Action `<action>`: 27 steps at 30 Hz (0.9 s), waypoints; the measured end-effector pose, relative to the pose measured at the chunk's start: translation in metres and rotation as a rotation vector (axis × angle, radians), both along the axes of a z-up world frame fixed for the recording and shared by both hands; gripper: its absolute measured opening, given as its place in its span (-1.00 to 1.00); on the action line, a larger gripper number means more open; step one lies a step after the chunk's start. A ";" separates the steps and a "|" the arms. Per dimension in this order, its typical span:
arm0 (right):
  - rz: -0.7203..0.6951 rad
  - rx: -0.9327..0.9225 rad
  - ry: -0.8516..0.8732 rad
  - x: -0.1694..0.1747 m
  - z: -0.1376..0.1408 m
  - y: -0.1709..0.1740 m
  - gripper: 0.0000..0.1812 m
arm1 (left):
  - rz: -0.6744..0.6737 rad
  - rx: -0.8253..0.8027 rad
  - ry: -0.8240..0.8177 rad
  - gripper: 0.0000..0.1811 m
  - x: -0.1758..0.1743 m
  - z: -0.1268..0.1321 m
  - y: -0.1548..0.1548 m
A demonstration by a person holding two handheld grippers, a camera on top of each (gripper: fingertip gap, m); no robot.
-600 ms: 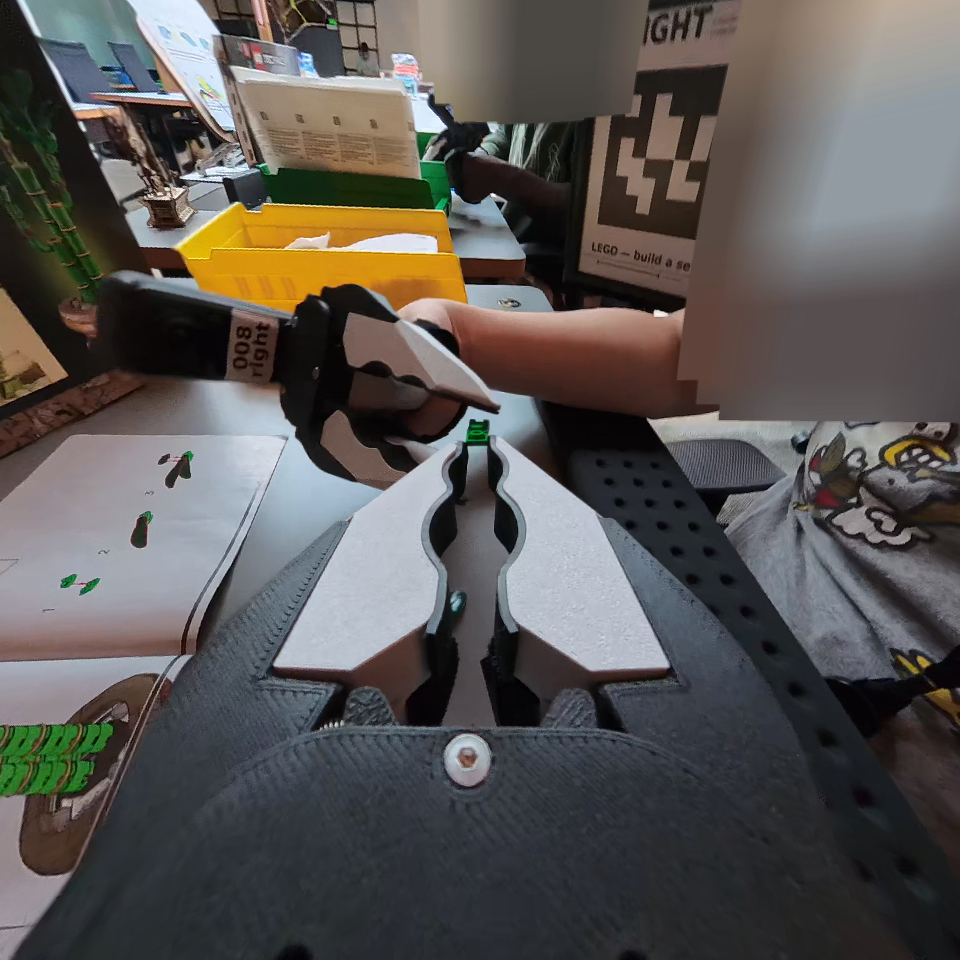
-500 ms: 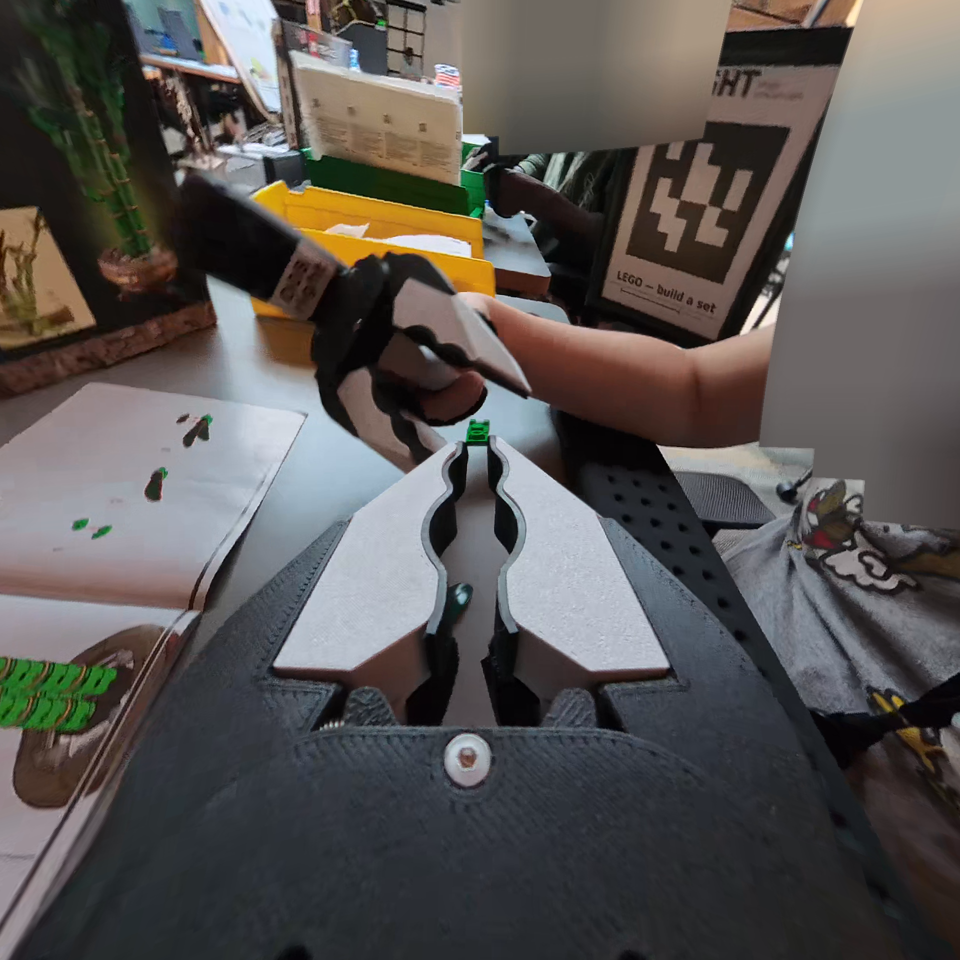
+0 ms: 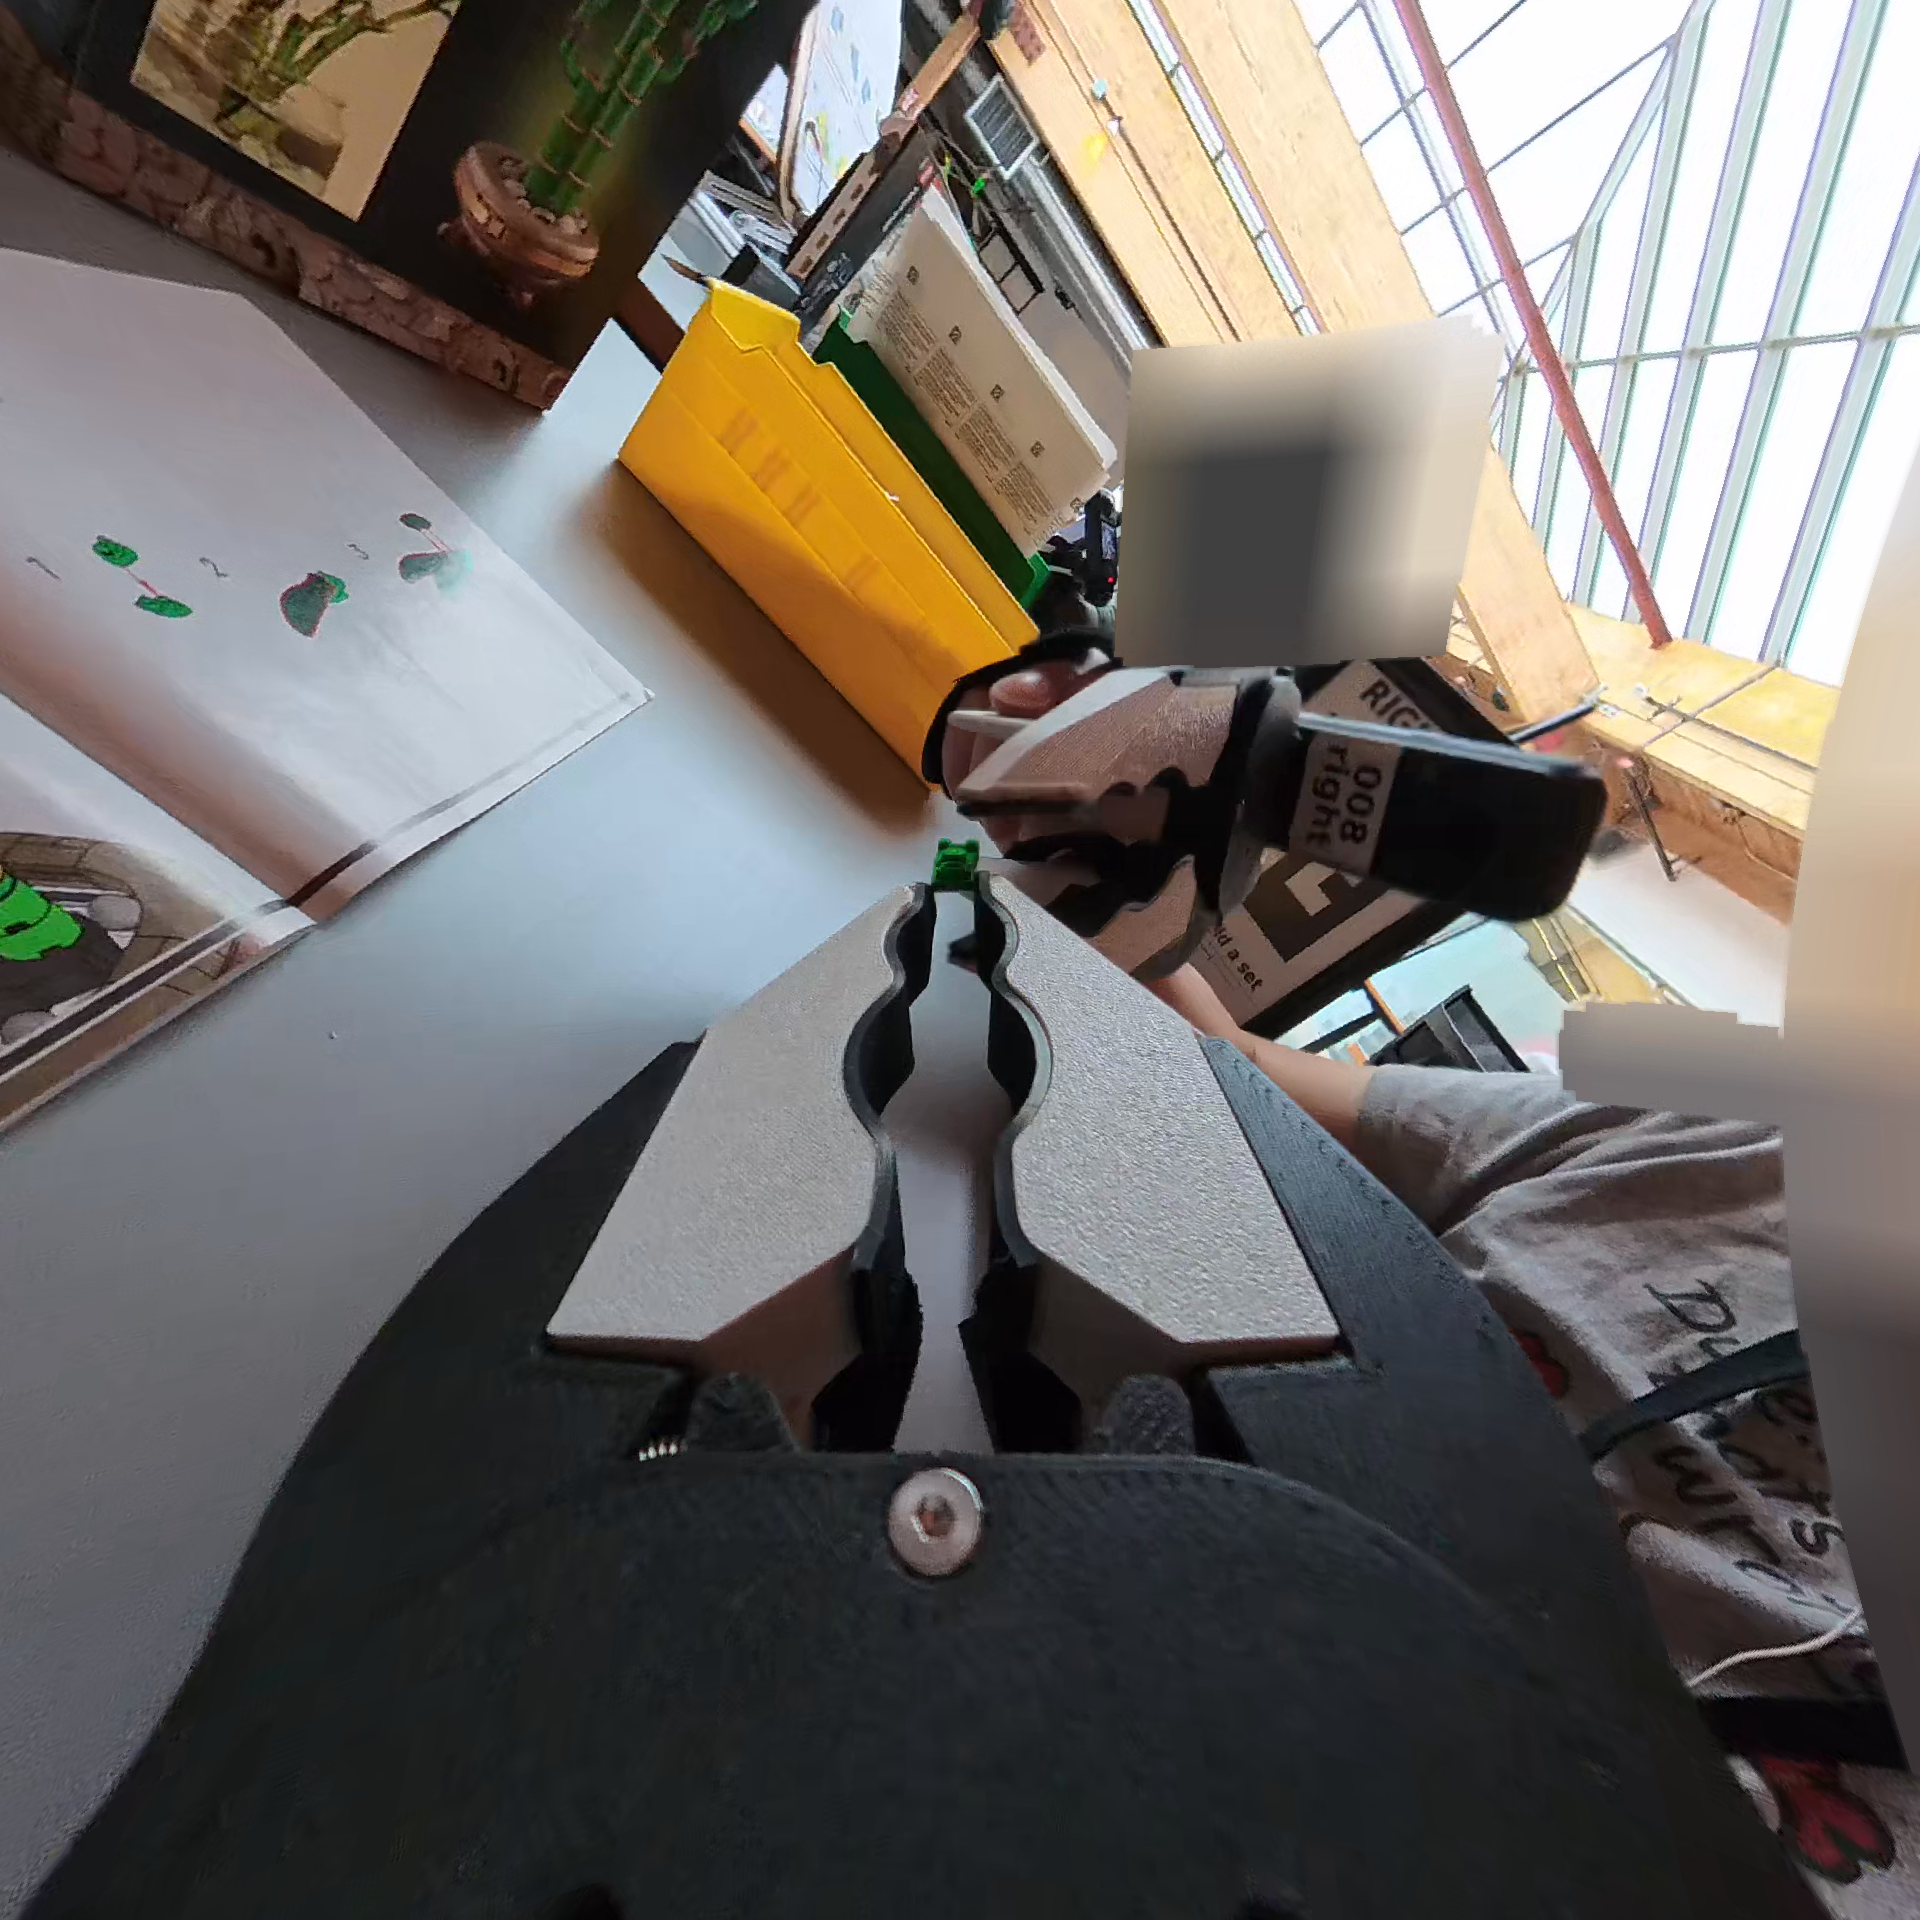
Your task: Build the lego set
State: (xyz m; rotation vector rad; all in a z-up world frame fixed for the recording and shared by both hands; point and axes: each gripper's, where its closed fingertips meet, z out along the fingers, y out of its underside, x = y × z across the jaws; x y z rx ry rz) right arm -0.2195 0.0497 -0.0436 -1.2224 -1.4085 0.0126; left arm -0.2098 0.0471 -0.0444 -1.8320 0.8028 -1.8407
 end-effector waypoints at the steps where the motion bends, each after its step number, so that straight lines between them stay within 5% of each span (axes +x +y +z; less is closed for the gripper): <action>1: -0.024 0.016 -0.043 -0.001 -0.006 0.003 -0.79 | 0.011 0.004 0.019 -0.94 0.000 -0.003 0.002; 27: -0.119 0.048 -0.180 0.004 -0.021 0.015 -0.94 | 0.063 0.112 0.130 -0.93 0.000 -0.016 0.008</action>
